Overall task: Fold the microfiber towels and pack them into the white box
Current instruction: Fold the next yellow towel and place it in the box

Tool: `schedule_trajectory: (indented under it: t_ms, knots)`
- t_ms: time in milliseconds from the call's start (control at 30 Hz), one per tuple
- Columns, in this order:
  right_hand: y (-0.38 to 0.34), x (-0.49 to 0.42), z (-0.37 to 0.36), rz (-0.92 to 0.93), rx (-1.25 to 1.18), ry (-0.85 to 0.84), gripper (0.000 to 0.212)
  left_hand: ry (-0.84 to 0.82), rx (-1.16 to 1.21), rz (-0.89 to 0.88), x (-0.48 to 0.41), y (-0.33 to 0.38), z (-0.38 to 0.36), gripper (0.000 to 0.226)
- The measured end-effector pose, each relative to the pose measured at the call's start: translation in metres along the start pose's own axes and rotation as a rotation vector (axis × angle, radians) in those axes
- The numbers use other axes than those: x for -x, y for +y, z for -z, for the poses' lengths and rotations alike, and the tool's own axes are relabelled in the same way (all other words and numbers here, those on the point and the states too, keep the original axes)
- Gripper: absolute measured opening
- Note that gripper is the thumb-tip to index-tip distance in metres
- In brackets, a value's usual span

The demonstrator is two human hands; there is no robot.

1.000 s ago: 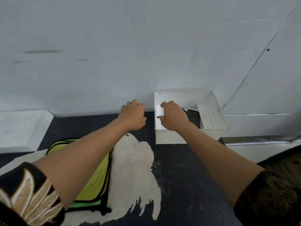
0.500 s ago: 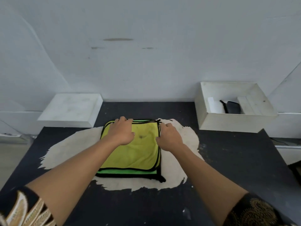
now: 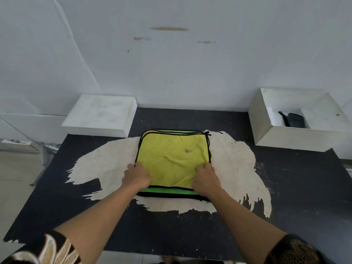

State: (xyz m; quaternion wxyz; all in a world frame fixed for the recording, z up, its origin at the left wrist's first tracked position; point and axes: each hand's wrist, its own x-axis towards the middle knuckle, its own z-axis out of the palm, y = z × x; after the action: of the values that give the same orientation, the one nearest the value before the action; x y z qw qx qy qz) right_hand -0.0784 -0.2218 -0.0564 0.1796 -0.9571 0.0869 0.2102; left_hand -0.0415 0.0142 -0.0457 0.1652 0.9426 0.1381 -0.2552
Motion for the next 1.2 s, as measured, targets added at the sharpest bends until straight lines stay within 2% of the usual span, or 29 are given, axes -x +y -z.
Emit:
schedule_trajectory:
  t_ms: [100, 200, 333, 467, 533, 667, 867, 933, 1033, 1100, 1200]
  knots:
    - [0.003, 0.002, -0.008, -0.030, -0.014, 0.082, 0.043, 0.018, 0.142, 0.118, -0.008, -0.008, -0.010, 0.072]
    - [0.002, -0.001, -0.007, -0.161, -0.119, 0.142, 0.042, 0.075, 0.230, 0.209, -0.020, -0.009, -0.011, 0.074]
    - [0.004, -0.013, -0.003, -0.256, -0.244, 0.136, 0.044, 0.053, 0.322, 0.197, -0.039, -0.010, -0.006, 0.070]
    - [0.006, -0.025, 0.001, -0.367, -0.390, 0.127, 0.049, 0.017, 0.258, 0.181, -0.044, -0.014, -0.006, 0.069]
    - [0.006, -0.029, 0.002, -0.393, -0.432, 0.094, 0.044, 0.001, 0.245, 0.176, -0.045, -0.016, -0.009, 0.068]
    - [0.005, -0.035, -0.002, -0.388, -0.401, 0.057, 0.035, 0.000, 0.262, 0.144, -0.045, -0.017, -0.011, 0.046]
    - [0.001, -0.030, -0.005, -0.342, -0.326, 0.105, 0.036, 0.062, 0.287, 0.165, -0.037, -0.024, -0.017, 0.044]
    - [-0.001, -0.026, -0.005, -0.333, -0.190, 0.201, 0.035, 0.151, 0.222, 0.155, -0.031, -0.025, -0.017, 0.047]
    - [-0.005, -0.021, -0.005, -0.290, -0.051, 0.350, 0.030, 0.362, -0.010, 0.043, -0.025, -0.028, -0.015, 0.052]
    - [-0.008, -0.019, -0.006, -0.311, -0.105, 0.320, 0.029, 0.366, -0.015, 0.006, -0.023, -0.028, -0.014, 0.044]
    - [-0.012, -0.017, -0.008, -0.408, -0.184, 0.181, 0.035, 0.245, 0.069, 0.082, -0.021, -0.028, -0.012, 0.037]
